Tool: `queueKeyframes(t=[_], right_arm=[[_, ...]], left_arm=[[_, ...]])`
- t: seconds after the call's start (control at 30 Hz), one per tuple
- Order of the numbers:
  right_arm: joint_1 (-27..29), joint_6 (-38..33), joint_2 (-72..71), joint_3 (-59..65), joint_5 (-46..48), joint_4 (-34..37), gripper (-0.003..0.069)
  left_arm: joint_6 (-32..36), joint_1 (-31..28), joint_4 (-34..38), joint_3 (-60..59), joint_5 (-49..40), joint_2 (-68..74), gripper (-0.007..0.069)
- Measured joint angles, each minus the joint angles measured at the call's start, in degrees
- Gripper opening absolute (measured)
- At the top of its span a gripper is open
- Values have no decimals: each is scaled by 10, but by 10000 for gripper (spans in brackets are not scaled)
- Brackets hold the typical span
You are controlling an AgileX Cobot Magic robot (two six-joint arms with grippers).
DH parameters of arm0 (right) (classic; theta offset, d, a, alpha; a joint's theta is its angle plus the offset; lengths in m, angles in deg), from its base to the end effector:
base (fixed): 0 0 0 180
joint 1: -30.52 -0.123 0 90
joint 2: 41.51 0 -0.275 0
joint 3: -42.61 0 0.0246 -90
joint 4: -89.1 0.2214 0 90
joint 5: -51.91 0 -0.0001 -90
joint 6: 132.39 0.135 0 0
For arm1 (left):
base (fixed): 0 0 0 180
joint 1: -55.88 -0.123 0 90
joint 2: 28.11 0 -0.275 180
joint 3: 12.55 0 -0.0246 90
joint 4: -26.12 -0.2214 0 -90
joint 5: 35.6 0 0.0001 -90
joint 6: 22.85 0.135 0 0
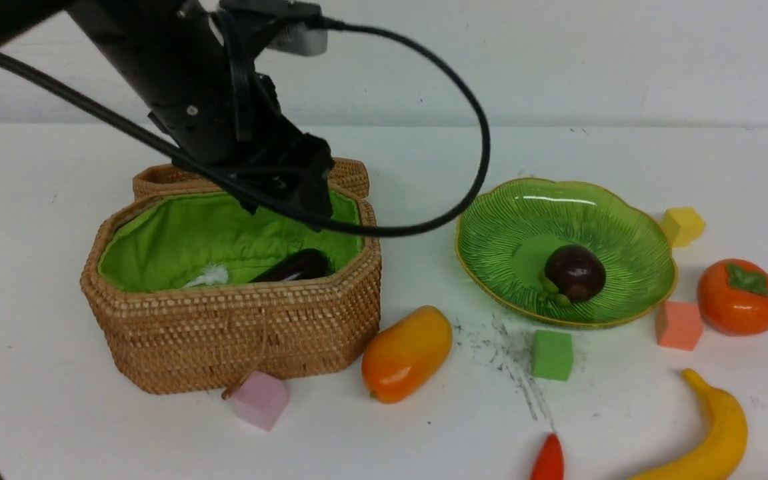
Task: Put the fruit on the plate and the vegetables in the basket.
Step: Use the left arm to grab a carrot and put it into the left basket
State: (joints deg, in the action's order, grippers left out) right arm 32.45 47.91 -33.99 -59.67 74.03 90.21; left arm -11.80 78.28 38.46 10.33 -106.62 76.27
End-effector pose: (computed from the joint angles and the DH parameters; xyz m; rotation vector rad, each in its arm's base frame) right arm 0.0748 -0.0015 0.1615 0.0482 1.8731 -0.0004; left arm 0.3089 -0.1569 0.3295 0.7409 2.5599 -0.3583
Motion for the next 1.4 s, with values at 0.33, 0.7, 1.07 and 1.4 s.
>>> queueKeyframes(t=[0.33, 0.7, 1.07, 1.4], right_arm=[[0, 0, 0, 0, 0, 0, 243], [0, 0, 0, 0, 0, 0, 243], [0, 0, 0, 0, 0, 0, 243], [0, 0, 0, 0, 0, 0, 243]], left_arm=[[28, 0, 220, 0, -5, -7, 560], [-33, 138, 87, -1, 1, 64, 560], [-184, 187, -16, -1, -1, 69, 560], [-253, 190, 22, -61, 1, 69, 560]])
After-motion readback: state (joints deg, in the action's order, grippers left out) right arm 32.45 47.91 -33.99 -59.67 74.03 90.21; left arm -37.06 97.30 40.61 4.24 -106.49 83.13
